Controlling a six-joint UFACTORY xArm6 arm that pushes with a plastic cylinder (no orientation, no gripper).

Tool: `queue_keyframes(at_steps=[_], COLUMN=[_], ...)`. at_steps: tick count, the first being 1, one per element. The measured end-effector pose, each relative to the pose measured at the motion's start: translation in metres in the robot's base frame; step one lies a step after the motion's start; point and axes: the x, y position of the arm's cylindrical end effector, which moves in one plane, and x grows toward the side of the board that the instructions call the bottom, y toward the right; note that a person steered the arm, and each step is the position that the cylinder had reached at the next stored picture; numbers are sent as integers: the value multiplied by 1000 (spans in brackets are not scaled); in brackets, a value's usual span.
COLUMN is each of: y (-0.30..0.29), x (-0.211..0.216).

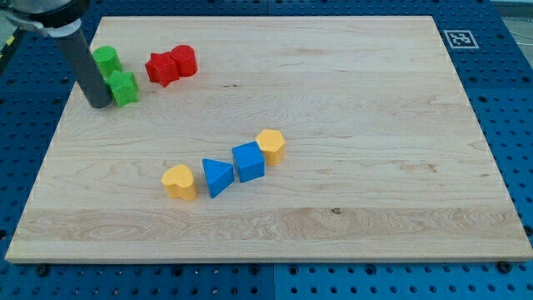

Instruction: Push the green star to the right of the green circle

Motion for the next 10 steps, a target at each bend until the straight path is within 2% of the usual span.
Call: queue_keyframes(at_steps=[4,5,8,10], y=[25,25,27,67], x=[-24,-22,21,18])
